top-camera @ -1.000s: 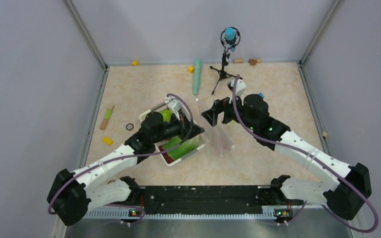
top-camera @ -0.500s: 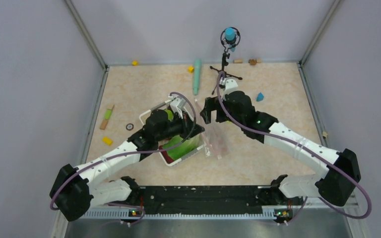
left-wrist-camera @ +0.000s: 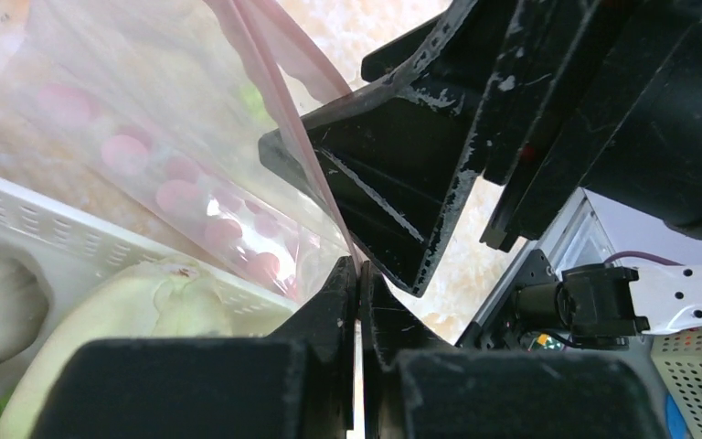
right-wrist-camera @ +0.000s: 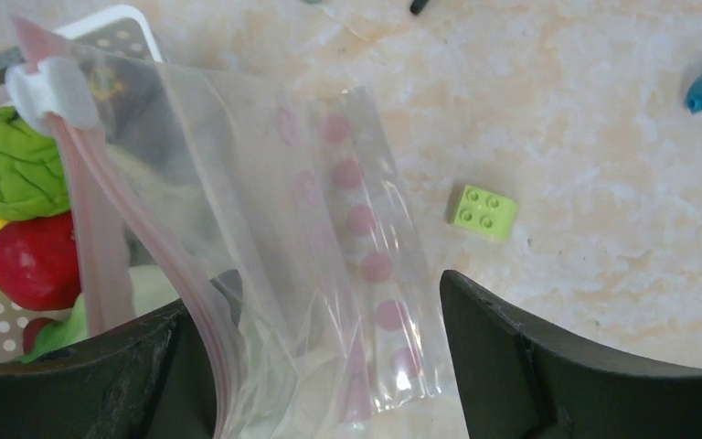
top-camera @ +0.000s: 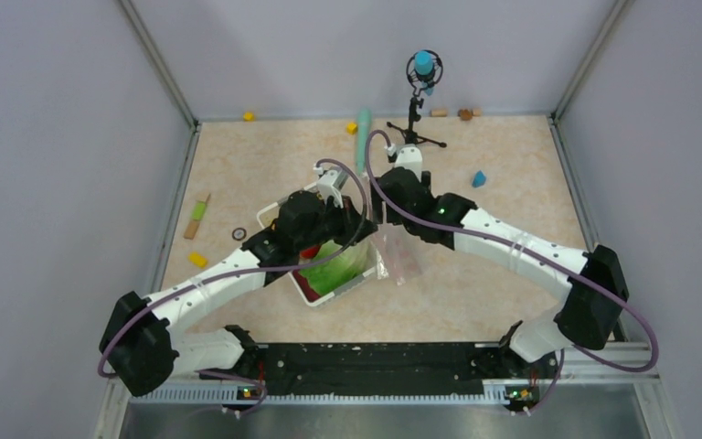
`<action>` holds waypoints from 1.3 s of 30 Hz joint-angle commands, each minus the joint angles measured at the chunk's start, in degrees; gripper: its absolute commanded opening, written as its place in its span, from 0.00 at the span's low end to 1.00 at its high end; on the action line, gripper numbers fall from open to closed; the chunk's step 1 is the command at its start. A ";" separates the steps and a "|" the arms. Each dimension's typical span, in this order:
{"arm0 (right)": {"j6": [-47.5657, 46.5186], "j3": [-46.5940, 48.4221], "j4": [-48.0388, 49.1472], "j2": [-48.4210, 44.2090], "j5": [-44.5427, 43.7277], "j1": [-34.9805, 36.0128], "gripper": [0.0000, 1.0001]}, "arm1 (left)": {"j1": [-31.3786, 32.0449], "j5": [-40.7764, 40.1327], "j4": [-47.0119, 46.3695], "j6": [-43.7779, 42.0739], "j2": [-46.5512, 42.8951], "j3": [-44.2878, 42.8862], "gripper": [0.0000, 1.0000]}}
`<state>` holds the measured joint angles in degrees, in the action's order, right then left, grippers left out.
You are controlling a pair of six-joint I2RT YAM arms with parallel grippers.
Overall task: Place the food in the zip-top bag and seal the zipper
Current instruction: Open the zipper of the food storage bag at the center of the board.
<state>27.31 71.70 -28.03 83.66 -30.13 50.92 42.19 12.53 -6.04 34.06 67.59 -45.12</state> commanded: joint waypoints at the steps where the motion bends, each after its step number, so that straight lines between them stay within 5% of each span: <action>1: 2.90 1.34 -4.29 0.41 -3.08 1.04 0.71 | 0.52 -2.09 -2.38 0.40 -0.31 -2.71 0.00; 5: 3.07 -0.78 -2.51 -1.10 -3.01 1.10 0.30 | 0.52 -2.70 -2.23 1.22 -0.85 -2.22 0.00; 9: 1.78 -2.04 -1.88 -2.23 -2.92 0.92 0.10 | 0.52 -5.06 -0.12 1.84 -1.57 -2.10 0.00; 21: -12.44 -5.28 -6.68 -8.93 2.37 -7.45 0.05 | 0.48 -26.25 13.51 0.04 -4.20 -5.61 0.00; 31: -17.90 -5.83 -9.50 -14.07 -7.23 -13.39 0.09 | 0.43 -34.01 21.00 -2.77 -1.11 -11.39 0.00; 39: -19.38 -6.06 -8.21 -15.58 -5.54 -14.63 0.15 | 0.43 -35.27 23.88 -5.37 -1.96 -11.58 0.00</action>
<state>10.68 66.02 -33.54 70.76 -28.80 39.46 44.36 -14.06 10.94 32.47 66.98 -55.37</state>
